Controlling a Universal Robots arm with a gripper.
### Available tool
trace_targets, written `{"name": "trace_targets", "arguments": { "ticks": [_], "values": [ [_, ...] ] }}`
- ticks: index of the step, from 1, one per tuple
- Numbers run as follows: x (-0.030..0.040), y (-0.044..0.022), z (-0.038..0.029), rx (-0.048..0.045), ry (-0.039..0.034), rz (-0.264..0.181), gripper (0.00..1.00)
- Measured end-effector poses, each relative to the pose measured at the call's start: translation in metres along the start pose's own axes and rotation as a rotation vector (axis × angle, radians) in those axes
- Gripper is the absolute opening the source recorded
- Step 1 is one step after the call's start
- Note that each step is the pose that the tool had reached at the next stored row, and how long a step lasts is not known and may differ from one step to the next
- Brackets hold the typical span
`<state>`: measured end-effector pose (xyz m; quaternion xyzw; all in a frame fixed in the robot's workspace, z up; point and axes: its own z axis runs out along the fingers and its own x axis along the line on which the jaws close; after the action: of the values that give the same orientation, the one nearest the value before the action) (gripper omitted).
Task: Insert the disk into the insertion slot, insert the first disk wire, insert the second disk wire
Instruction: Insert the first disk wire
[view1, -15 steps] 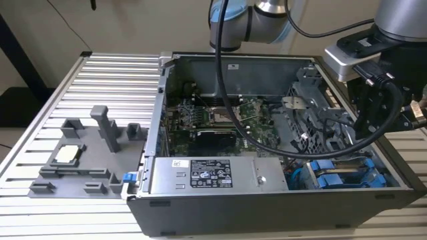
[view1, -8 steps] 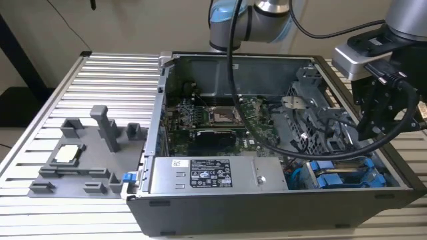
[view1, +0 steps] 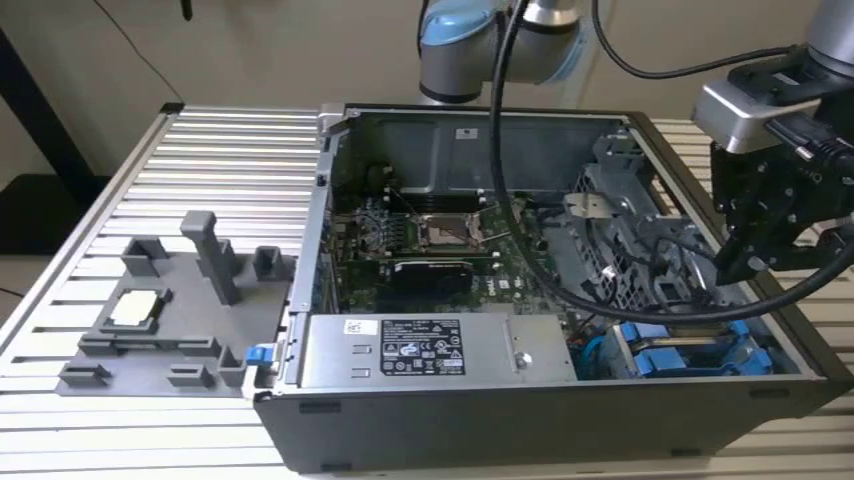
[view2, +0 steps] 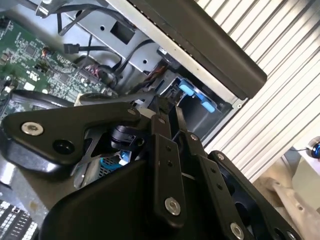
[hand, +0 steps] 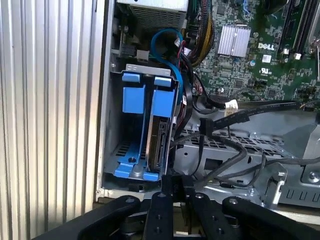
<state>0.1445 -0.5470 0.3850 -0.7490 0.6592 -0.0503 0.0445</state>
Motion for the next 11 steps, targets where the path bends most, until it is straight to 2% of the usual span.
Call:
{"name": "trace_targets", "arguments": {
  "ticks": [3,4,5,6,8,11],
  "values": [
    [0.0004,-0.0029,0.0008,-0.0477,-0.006,0.0,0.19],
    [0.0005,-0.0039,0.0012,-0.0603,-0.0076,0.0,0.19],
    [0.0006,-0.0045,0.0019,-0.0684,-0.0088,0.0,0.19],
    [0.0005,-0.0046,0.0028,-0.0719,-0.0092,0.002,0.19],
    [0.0006,-0.0043,0.0048,-0.0729,-0.0094,0.013,0.19],
    [0.0006,-0.0044,0.0076,-0.0722,-0.017,0.03,0.19]
  ]
}}
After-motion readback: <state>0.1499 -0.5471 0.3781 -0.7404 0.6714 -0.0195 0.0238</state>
